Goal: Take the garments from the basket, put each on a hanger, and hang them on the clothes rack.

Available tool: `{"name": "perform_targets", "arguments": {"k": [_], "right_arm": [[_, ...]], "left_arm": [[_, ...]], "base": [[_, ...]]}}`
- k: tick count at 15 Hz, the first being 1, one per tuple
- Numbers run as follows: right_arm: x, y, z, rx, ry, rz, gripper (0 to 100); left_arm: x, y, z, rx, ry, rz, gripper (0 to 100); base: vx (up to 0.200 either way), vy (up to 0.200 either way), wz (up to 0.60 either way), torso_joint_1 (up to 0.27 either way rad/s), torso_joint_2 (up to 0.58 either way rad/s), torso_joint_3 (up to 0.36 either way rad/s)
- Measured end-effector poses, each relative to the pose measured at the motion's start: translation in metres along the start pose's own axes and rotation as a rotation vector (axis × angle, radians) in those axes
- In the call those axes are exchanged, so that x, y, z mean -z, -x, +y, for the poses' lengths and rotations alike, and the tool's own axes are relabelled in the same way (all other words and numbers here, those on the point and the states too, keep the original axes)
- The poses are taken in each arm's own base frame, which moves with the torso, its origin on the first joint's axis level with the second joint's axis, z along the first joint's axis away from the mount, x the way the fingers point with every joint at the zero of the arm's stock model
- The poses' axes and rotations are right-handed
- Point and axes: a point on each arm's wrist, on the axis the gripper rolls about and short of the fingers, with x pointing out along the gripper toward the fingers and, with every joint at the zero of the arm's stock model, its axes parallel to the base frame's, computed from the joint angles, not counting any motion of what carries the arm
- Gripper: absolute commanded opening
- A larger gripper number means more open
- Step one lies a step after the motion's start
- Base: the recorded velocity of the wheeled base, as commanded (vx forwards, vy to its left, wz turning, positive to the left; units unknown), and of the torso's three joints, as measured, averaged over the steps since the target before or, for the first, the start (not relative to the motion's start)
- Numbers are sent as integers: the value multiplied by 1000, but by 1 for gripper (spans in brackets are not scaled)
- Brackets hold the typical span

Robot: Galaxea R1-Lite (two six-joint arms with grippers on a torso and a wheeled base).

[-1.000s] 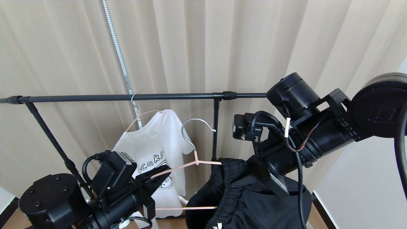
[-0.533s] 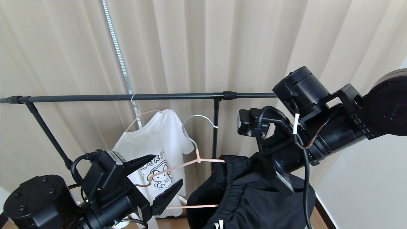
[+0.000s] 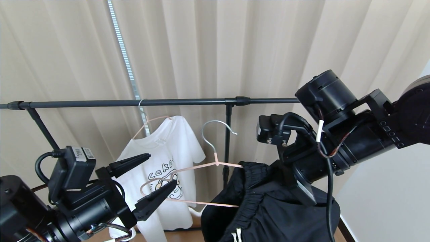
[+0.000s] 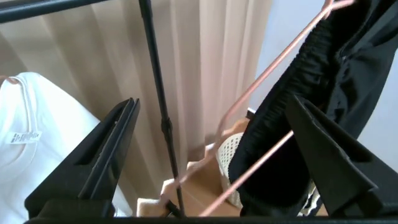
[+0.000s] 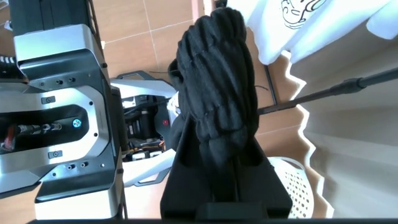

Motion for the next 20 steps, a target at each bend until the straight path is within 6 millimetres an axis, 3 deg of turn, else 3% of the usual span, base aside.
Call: {"name": "perform_targets", "arguments": {"k": [4, 7, 10, 14, 17, 20], "right_arm": [[11, -5, -2, 102, 4, -6, 0], [31, -15, 1, 224, 12, -84, 0], [48, -23, 9, 404, 36, -152, 0], [55, -26, 17, 449, 67, -222, 0], [58, -27, 19, 456, 62, -252, 0], [53, -27, 24, 451, -1, -303, 0]], "left_arm": [[-5, 6, 11, -62, -8, -24, 100], [2, 19, 14, -111, 7, 16, 100], [19, 23, 10, -176, 130, 163, 100], [38, 23, -6, -134, 303, 351, 100], [50, 15, -15, -96, 382, 429, 100], [62, -16, -17, -86, 466, 466, 100]], "base": [[0, 0, 0, 0, 0, 0], [0, 0, 0, 0, 0, 0], [0, 0, 0, 0, 0, 0], [0, 0, 0, 0, 0, 0], [0, 0, 0, 0, 0, 0], [0, 0, 0, 0, 0, 0]]}}
